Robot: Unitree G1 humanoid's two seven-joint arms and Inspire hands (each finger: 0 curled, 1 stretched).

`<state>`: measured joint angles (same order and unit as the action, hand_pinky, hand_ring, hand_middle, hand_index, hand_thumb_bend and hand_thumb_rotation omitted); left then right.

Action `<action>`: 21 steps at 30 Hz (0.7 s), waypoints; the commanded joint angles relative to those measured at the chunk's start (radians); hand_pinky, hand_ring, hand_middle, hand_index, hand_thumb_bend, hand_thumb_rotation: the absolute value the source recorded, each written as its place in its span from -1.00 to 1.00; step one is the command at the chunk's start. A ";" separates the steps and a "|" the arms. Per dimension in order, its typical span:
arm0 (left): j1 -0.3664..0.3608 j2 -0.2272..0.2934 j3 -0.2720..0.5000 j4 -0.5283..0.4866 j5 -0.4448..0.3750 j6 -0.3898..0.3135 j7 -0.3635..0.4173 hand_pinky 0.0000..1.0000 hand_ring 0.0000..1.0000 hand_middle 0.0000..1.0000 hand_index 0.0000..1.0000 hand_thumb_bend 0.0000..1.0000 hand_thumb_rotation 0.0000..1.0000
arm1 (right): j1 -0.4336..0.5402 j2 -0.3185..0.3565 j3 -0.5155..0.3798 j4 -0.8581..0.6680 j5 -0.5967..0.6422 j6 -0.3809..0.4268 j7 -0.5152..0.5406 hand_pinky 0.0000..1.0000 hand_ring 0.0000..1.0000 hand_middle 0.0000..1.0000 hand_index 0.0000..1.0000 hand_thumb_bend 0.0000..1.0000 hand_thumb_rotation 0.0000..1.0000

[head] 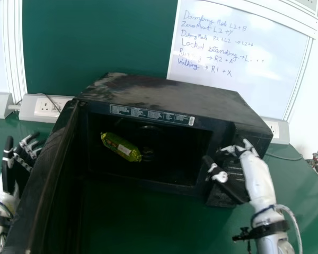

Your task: Put biscuit inside oven

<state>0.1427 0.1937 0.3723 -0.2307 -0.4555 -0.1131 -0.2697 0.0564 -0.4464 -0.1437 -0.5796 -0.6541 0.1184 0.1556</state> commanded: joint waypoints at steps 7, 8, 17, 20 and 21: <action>0.067 -0.036 -0.083 -0.142 0.013 0.087 0.031 0.35 0.41 0.45 0.53 0.30 -0.05 | -0.006 -0.031 -0.069 -0.023 0.031 -0.013 0.012 -0.03 0.07 0.15 0.21 0.78 0.22; 0.074 -0.038 -0.090 -0.152 0.019 0.093 0.035 0.36 0.41 0.45 0.54 0.30 -0.05 | -0.009 -0.034 -0.075 -0.024 0.035 -0.013 0.013 -0.04 0.07 0.15 0.21 0.78 0.22; 0.142 -0.051 -0.165 -0.245 0.044 0.156 0.075 0.43 0.43 0.45 0.54 0.11 0.01 | -0.021 -0.052 -0.088 -0.026 0.027 -0.003 0.031 -0.13 0.00 0.11 0.23 0.79 0.25; 0.155 -0.056 -0.186 -0.263 0.030 0.190 0.078 0.50 0.50 0.55 0.64 0.09 0.04 | -0.022 -0.051 -0.089 -0.030 0.025 0.002 0.033 -0.13 -0.01 0.09 0.23 0.79 0.23; 0.155 -0.057 -0.190 -0.261 0.024 0.193 0.073 0.50 0.50 0.56 0.65 0.08 0.02 | -0.023 -0.050 -0.089 -0.031 0.025 0.003 0.033 -0.12 -0.02 0.09 0.22 0.79 0.22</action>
<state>0.2965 0.1418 0.2039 -0.4827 -0.4253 0.0622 -0.1886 0.0519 -0.4862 -0.2267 -0.6029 -0.6272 0.1146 0.1830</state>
